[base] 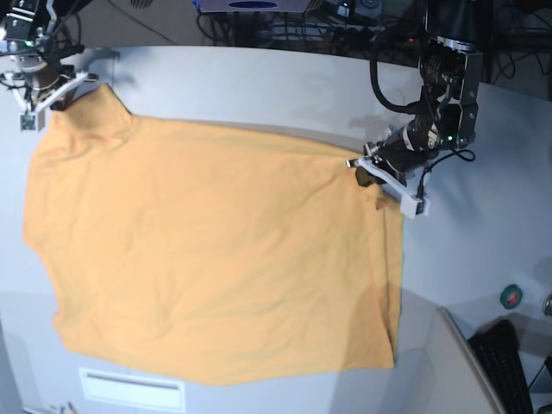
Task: Layout the t-shirt on the table in an organized manner, then fold the t-shirt properly
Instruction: 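Pull the shirt corners apart with both grippers to smooth it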
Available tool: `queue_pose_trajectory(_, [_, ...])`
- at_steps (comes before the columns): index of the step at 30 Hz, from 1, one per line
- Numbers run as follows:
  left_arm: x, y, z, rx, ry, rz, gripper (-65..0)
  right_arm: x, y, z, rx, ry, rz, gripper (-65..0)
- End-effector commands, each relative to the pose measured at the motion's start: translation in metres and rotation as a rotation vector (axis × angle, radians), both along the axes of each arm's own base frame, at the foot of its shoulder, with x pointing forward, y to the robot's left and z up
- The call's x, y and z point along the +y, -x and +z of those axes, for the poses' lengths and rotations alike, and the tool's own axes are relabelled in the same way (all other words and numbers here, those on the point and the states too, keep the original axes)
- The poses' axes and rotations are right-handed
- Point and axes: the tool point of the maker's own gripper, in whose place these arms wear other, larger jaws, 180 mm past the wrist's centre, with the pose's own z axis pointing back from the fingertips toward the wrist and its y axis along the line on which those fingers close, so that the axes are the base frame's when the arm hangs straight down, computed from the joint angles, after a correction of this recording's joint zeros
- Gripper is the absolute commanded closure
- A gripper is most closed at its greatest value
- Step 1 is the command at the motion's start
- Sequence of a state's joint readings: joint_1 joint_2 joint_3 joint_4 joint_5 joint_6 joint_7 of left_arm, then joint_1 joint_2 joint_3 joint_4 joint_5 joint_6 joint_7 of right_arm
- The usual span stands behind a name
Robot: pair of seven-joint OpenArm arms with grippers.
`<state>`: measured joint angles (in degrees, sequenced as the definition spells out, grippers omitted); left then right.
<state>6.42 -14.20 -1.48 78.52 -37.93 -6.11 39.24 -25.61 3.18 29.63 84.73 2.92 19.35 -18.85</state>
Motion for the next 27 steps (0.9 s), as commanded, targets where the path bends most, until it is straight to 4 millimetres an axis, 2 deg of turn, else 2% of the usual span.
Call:
queue_pose_trajectory(1, [0.003, -0.009, 0.010, -0.044, 0.001, 0.000, 0.0, -0.007, -0.008, 0.009, -0.041, 0.021, 0.001, 0.0])
queue_pose_trajectory(6, [0.016, -0.005, 0.009, -0.033, -0.025, -0.001, 0.0, -0.006, 0.002, 0.009, -0.025, 0.025, 0.010, 0.0])
queue_pose_trajectory(7, [0.018, 0.001, 0.006, -0.020, -0.029, 0.000, 0.0, -0.004, 0.003, 0.009, -0.022, 0.024, 0.013, 0.0])
queue_pose_trajectory(10, [0.026, 0.012, 0.002, -0.003, -0.034, 0.021, -23.5, -0.001, 0.014, 0.009, -0.008, 0.022, 0.015, 0.0])
queue_pose_trajectory(12, [0.048, 0.024, 0.001, 0.006, -0.043, 0.090, -37.7, 0.007, 0.018, 0.006, -0.003, 0.004, 0.005, -11.4])
queue_pose_trajectory(14, [0.067, 0.032, 0.004, 0.002, -0.045, 0.164, -46.9, 0.008, 0.026, 0.004, 0.013, 0.001, 0.004, -19.8])
queue_pose_trajectory(16, [0.087, 0.038, 0.007, -0.008, -0.049, 0.243, -52.3, 0.009, 0.032, 0.002, 0.025, -0.002, 0.002, -21.8])
queue_pose_trajectory(20, [0.119, 0.046, 0.020, -0.038, -0.073, 0.339, -52.3, 0.016, 0.044, 0.006, 0.030, -0.005, -0.008, -21.8])
queue_pose_trajectory(23, [0.129, 0.047, 0.040, -0.099, -0.082, 0.384, -49.0, 0.014, 0.046, 0.018, 0.035, 0.015, -0.002, -21.8])
queue_pose_trajectory(26, [0.129, 0.046, 0.064, -0.169, -0.080, 0.422, -42.1, 0.003, 0.038, 0.032, 0.005, 0.046, -0.016, -21.6])
queue_pose_trajectory(27, [0.120, 0.043, 0.071, -0.191, -0.068, 0.414, -37.8, 0.002, 0.032, 0.037, -0.012, 0.054, -0.013, -21.6])
